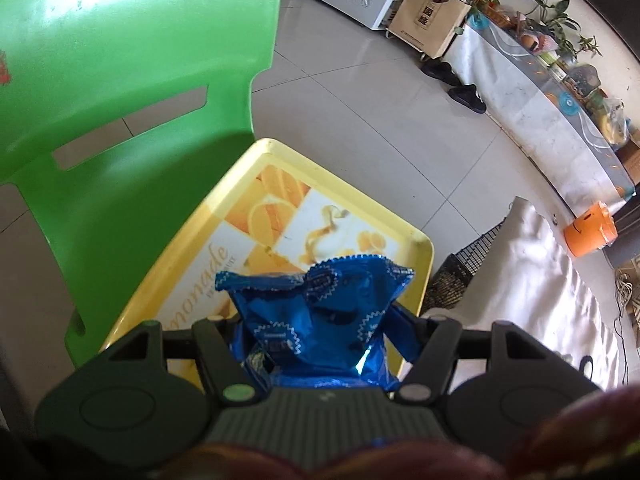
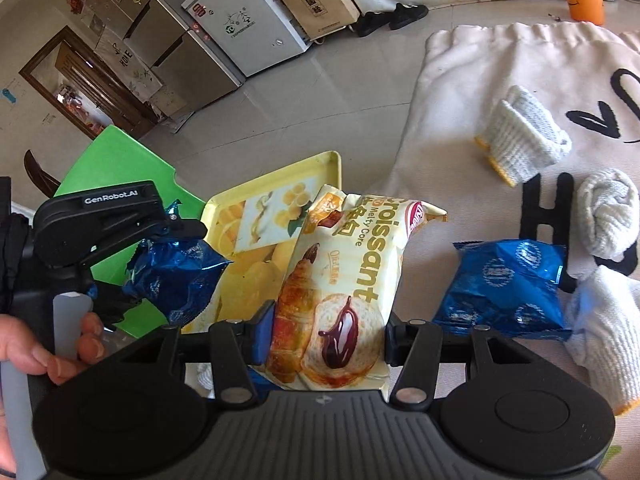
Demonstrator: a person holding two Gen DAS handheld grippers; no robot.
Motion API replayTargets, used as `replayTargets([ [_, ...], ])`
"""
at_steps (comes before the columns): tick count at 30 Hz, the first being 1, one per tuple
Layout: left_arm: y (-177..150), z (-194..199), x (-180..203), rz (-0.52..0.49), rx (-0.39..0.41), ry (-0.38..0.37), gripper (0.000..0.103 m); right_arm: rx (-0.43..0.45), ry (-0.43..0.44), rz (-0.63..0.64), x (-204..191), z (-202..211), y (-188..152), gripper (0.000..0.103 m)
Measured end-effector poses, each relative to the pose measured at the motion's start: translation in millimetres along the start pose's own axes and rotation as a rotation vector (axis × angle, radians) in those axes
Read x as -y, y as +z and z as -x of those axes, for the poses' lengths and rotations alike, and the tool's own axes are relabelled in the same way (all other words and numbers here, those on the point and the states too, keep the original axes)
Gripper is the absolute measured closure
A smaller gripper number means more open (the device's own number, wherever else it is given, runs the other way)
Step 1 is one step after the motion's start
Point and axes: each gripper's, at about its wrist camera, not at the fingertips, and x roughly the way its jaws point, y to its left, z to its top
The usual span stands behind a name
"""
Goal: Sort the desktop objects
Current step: 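Carry the blue packet in the left tool and croissant packet in the right tool to the tray, then open the left tool over the tray while the right tool releases the croissant packet, then move both tools back to the mat, right tool toward a white knit sock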
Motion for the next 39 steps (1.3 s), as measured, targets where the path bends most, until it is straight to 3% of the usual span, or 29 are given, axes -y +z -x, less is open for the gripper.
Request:
replayTargets([
  [7, 19.0, -4.1, -13.3, 0.031, 0.046, 0.071, 0.039, 0.03, 0.039, 0.025, -18.1, -34.5, 16.4, 0.051],
  [13, 24.3, -5.1, -23.7, 0.073, 0.057, 0.14, 0.018, 0.005, 0.106, 0.03, -27.8, -62.9, 16.7, 0.049],
  [14, 24.3, -4.2, -25.0, 0.083, 0.062, 0.146, 0.013, -0.002, 0.114, 0.036, -30.7, -66.9, 14.6, 0.044],
  [18, 24.3, 4.2, -20.9, 0.076, 0.086, 0.126, 0.008, 0.001, 0.143, 0.056, -33.1, -67.6, 9.9, 0.038],
  [23, 17.5, 11.6, -5.0, 0.046, 0.092, 0.082, 0.005, 0.006, 0.107, 0.085, -33.9, -56.5, 11.3, 0.034],
  [26, 10.4, 10.1, 8.8, 0.011, 0.063, 0.055, 0.001, 0.004, 0.046, 0.052, -25.8, -51.1, 15.7, 0.031],
  [39, -23.9, 9.7, 56.7, -0.1, 0.006, -0.015, 0.001, -0.017, -0.181, 0.023, 11.4, -8.4, 23.9, 0.029],
])
